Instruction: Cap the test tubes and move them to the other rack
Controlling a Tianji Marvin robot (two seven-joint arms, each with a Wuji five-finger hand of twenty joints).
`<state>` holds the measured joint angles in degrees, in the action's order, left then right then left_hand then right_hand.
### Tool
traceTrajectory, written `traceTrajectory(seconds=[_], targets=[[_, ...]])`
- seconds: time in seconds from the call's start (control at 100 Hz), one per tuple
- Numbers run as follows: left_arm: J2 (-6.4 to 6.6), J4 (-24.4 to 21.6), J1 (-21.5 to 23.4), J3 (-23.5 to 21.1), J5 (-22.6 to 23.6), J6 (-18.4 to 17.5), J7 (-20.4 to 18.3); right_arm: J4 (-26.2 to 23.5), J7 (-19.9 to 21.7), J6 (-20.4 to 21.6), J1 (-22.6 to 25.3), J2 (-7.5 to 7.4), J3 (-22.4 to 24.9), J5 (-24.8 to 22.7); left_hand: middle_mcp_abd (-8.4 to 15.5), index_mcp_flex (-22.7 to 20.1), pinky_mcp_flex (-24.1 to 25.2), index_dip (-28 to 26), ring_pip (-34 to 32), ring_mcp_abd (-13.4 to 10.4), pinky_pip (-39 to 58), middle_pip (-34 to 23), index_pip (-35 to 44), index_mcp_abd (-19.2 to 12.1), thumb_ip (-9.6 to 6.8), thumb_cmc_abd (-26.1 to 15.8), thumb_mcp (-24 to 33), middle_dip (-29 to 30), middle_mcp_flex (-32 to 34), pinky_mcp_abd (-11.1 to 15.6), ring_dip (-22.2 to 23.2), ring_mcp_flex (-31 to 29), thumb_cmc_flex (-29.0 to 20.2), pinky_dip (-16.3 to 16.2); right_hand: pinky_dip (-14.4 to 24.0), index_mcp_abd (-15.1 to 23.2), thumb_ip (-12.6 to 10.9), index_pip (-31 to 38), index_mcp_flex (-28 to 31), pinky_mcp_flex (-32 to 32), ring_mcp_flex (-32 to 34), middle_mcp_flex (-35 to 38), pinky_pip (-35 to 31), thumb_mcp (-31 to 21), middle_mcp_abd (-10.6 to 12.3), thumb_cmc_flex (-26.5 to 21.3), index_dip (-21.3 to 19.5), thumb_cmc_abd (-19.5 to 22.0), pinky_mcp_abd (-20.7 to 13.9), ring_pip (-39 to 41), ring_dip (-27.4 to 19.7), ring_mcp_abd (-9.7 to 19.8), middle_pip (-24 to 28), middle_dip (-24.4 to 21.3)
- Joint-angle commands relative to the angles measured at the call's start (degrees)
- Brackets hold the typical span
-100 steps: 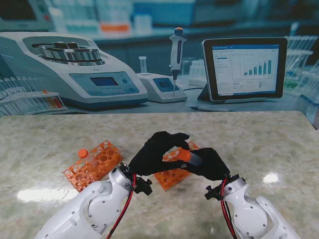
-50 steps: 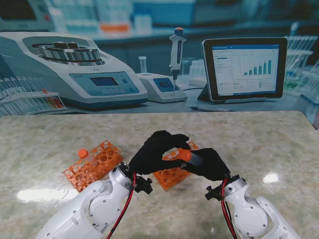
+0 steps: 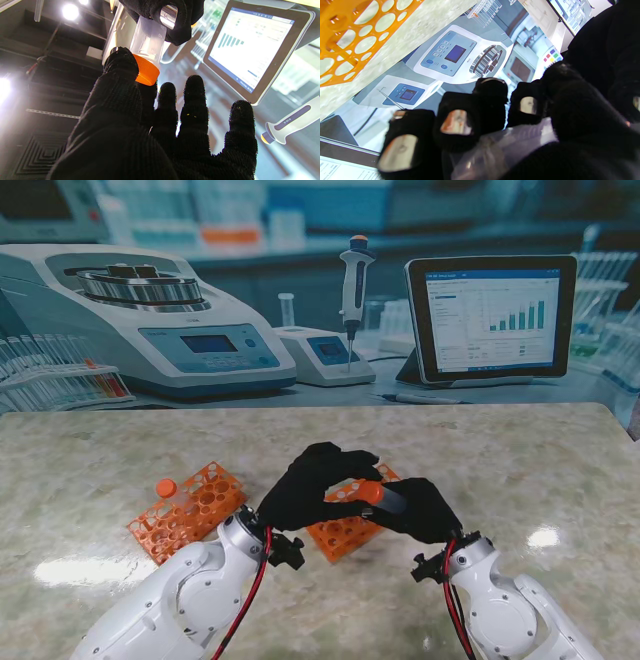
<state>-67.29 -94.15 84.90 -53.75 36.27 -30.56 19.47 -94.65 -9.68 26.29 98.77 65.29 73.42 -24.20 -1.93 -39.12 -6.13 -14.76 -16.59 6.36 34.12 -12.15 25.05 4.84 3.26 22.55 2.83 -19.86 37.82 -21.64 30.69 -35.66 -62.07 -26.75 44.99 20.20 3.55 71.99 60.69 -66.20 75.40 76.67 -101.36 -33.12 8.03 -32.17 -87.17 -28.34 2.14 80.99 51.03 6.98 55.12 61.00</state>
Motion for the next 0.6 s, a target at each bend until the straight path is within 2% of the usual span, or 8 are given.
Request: traceTrajectory(seconds=[0.0, 0.11, 0.13, 0.16, 0.4, 0.59], targets=[[0.31, 0.21, 0.37, 0.01, 0.32, 0.05, -0.93, -0.7, -0.09, 0.24, 0.24, 0.37, -0.35, 0.16, 1.59, -8.49, 0.35, -2.42, 1.4, -1.82, 0.97, 1.15, 4.75, -10.05, -2.69, -3.75, 11.87, 1.3, -0.5, -0.13, -0.95, -0.21, -10.33, 2.12, 0.06, 4.09, 0.07, 3.02, 1.17, -1.27, 0.34, 0.72, -6.4, -0.41, -0.84, -1.54, -2.45, 1.96, -1.29, 3.87, 1.6, 1.98, 0.26, 0.04], [0.54, -0.01, 0.55, -0.22, 0.54, -0.04, -1.59, -0.69, -0.11, 0.23, 0.21, 0.38, -0.39, 0.19, 1.53, -7.4, 0.69, -2.3, 2.1, -1.64, 0.67, 1.47, 3.71, -10.91, -2.61, -3.77, 13.19, 1.47, -1.35, -0.11, -1.42, 0.72, -10.03, 2.23, 0.06, 4.09, 0.08, 3.02, 1.17, -1.27, 0.34, 0.74, -6.4, -0.38, -0.76, -1.45, -2.45, 1.97, -1.29, 3.87, 1.6, 1.98, 0.26, 0.04], [0.58, -0.05, 0.59, -0.27, 0.57, -0.08, -1.69, -0.69, -0.11, 0.23, 0.2, 0.38, -0.39, 0.2, 1.52, -7.34, 0.66, -2.83, 2.23, -1.58, 0.46, 1.54, 2.99, -10.86, -2.0, -3.26, 16.03, 1.72, -1.44, -0.13, -1.93, 0.84, -8.65, 2.23, 0.06, 4.09, 0.08, 3.02, 1.17, -1.27, 0.34, 0.74, -6.4, -0.37, -0.63, -1.42, -2.45, 2.0, -1.29, 3.87, 1.6, 1.98, 0.24, 0.04], [0.62, -0.1, 0.65, -0.33, 0.61, -0.14, -1.79, -0.68, -0.1, 0.22, 0.19, 0.38, -0.4, 0.21, 1.56, -7.31, 0.64, -2.97, 2.37, -1.71, 0.4, 1.64, 2.76, -11.11, -1.84, -3.22, 16.9, 1.83, -1.59, -0.12, -2.13, 1.01, -8.18, 2.23, 0.06, 4.09, 0.08, 3.02, 1.17, -1.27, 0.34, 0.74, -6.4, -0.38, -0.69, -1.46, -2.45, 1.99, -1.29, 3.87, 1.6, 1.98, 0.24, 0.03], [0.84, -0.24, 0.82, -0.49, 1.16, -0.3, -2.18, -0.74, -0.06, 0.15, 0.25, 0.37, -0.34, 0.21, 1.34, -4.07, 0.95, -3.08, 3.17, -1.42, 0.14, 2.32, 2.25, -14.4, -2.29, -3.71, 18.35, 2.28, -2.58, 0.08, -2.6, 2.17, -7.13, 2.23, 0.06, 4.09, 0.08, 3.02, 1.17, -1.27, 0.34, 0.71, -6.4, -0.37, -0.81, -1.5, -2.45, 1.99, -1.29, 3.87, 1.6, 1.98, 0.25, 0.05], [1.01, -0.37, 0.9, -0.51, 1.37, -0.4, -2.66, -0.79, -0.03, 0.14, 0.3, 0.37, -0.3, 0.26, 1.38, -2.05, 1.28, -2.7, 3.93, -1.06, -0.34, 2.75, 1.48, -15.61, -2.21, -3.52, 18.74, 2.66, -3.19, 0.1, -3.12, 3.15, -6.9, 2.29, 0.06, 4.09, 0.09, 3.02, 1.17, -1.27, 0.34, 0.68, -6.4, -0.33, -0.64, -1.47, -2.45, 2.02, -1.29, 3.87, 1.6, 1.98, 0.24, 0.05]])
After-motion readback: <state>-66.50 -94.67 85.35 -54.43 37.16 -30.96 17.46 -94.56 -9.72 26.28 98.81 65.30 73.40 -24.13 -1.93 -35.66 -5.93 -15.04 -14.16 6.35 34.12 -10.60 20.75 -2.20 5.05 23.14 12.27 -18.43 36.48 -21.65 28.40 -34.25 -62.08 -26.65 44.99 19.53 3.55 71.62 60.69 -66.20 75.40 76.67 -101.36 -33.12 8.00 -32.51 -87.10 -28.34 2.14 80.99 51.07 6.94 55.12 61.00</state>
